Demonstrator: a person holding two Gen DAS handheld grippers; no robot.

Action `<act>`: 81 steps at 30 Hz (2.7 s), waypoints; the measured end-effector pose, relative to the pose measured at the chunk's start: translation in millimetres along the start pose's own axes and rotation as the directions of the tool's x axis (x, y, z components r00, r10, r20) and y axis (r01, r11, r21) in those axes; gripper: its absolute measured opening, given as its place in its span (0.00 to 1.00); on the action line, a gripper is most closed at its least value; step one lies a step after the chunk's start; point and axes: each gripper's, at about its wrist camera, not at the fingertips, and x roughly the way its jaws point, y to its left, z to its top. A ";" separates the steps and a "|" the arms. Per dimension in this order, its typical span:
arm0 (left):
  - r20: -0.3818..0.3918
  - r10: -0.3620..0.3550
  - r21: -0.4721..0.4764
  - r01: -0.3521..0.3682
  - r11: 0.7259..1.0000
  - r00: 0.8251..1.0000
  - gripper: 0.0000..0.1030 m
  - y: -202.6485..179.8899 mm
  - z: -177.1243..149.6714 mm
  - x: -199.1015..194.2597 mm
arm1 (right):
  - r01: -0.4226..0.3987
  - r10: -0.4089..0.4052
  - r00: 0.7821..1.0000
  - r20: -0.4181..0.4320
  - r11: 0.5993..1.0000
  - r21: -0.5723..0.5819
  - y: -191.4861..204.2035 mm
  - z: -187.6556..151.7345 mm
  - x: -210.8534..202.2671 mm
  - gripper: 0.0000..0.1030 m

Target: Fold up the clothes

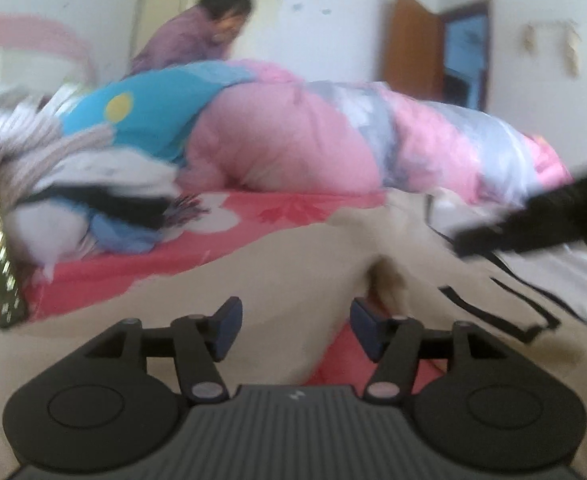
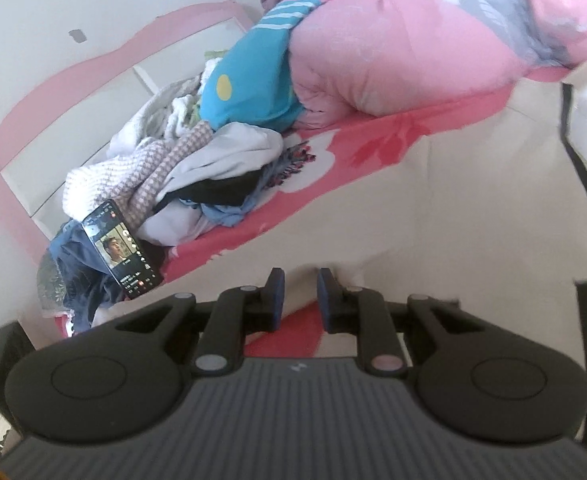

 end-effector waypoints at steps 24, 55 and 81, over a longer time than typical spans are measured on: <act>-0.104 -0.230 -0.058 0.225 0.973 0.968 0.67 -114.3 35.8 26.4 | 0.432 -0.523 0.828 0.202 0.825 0.364 -131.2 -76.0 -222.2 0.32; -0.279 -0.202 0.183 0.258 0.949 0.939 0.87 -240.8 -25.0 73.4 | -0.044 -0.597 0.682 0.422 0.542 0.839 -366.3 -127.2 -293.4 0.07; -0.268 -0.208 0.181 0.261 0.948 0.941 0.87 -238.9 -25.6 73.8 | -0.274 -0.561 0.618 0.552 0.504 0.819 -370.3 -146.1 -305.7 0.34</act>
